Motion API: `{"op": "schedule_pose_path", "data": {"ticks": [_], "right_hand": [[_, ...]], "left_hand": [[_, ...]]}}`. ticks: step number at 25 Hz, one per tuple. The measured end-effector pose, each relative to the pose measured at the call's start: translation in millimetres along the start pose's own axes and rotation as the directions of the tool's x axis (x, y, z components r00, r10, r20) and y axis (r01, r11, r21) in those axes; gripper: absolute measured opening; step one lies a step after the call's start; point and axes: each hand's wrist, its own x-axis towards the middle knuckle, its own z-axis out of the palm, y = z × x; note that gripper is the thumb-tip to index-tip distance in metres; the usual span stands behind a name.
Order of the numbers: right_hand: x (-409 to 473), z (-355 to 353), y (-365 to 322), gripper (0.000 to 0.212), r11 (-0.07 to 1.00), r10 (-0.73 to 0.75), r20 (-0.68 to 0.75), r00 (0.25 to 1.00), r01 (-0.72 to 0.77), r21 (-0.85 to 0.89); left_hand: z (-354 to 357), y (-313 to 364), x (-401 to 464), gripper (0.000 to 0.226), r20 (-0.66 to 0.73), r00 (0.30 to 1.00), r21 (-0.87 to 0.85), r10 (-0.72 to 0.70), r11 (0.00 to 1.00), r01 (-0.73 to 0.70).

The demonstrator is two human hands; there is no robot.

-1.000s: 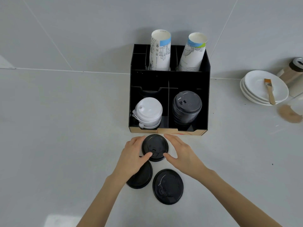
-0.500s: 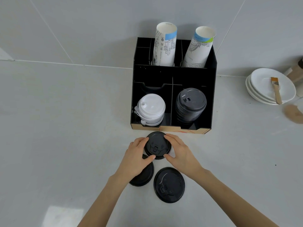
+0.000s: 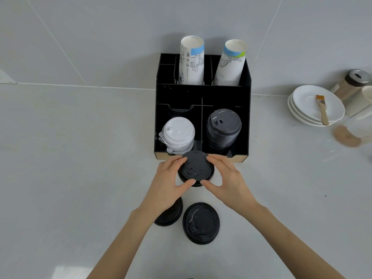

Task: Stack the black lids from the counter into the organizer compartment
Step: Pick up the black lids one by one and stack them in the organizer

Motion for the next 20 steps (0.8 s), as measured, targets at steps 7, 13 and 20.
{"op": "schedule_pose_path", "data": {"ticks": [7, 13, 20], "right_hand": [[6.5, -32.7, -7.7, 0.055, 1.000, -0.027, -0.133, 0.991, 0.025, -0.016], [26.1, -52.5, -3.5, 0.054, 0.999, 0.013, -0.222, 0.975, -0.021, -0.037], [55.8, -66.5, 9.5, 0.053, 0.997, 0.068, -0.268, 0.961, -0.078, -0.025]], "left_hand": [[-7.9, 30.1, 24.5, 0.058, -0.003, 0.993, 0.027, 0.114, 0.993, -0.114], [-11.7, 49.5, 59.7, 0.061, 0.052, 0.989, 0.067, 0.137, 0.988, -0.140], [-7.8, 57.3, 101.5, 0.059, 0.069, 0.986, 0.038, 0.150, 0.988, -0.153]]}}
